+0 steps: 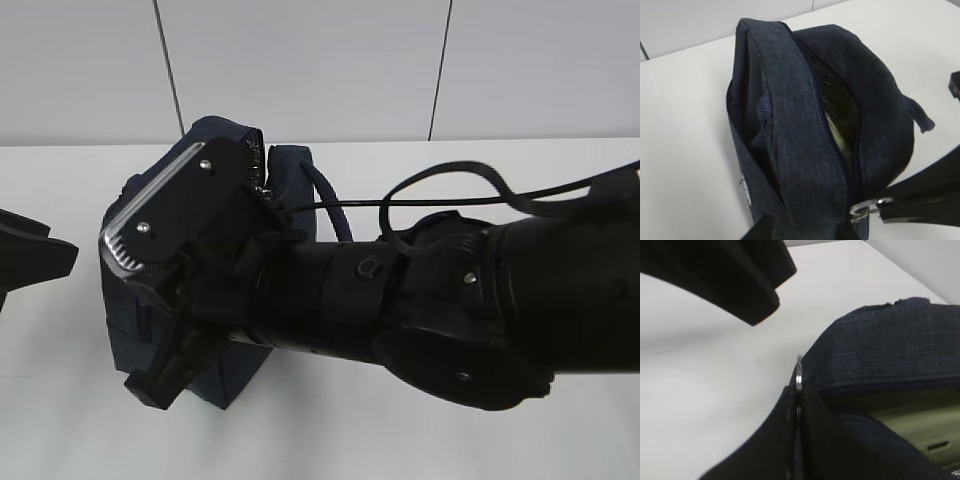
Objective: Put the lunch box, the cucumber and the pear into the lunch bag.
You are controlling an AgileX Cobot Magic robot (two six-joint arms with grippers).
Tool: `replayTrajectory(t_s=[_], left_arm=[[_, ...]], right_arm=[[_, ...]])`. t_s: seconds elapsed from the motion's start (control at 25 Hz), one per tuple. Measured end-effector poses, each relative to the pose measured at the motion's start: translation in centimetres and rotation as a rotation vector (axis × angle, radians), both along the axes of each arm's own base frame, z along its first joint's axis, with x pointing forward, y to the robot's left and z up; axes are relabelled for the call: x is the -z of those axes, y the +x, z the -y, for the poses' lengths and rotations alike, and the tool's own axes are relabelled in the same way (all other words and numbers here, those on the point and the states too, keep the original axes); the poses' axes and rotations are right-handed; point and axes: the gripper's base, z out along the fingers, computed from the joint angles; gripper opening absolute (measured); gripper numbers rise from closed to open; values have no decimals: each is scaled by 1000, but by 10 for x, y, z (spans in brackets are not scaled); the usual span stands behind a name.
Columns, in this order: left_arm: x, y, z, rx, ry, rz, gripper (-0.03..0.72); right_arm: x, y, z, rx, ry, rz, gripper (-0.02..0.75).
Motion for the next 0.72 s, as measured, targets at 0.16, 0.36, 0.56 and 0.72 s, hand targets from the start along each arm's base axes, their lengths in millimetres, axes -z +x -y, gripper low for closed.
replayTrajectory(t_s=[0.16, 0.36, 0.56, 0.72], left_arm=[[2, 1, -1, -11, 8, 20, 239], [1, 2, -1, -12, 10, 26, 239], [1, 2, -1, -9, 13, 30, 239], [1, 2, -1, -4, 19, 35, 239]], right_arm=[[-7, 4, -3, 10, -18, -4, 0], [-19, 9, -8, 22, -25, 1, 0], [-24, 12, -8, 27, -75, 1, 0], [-27, 13, -7, 26, -91, 14, 0]])
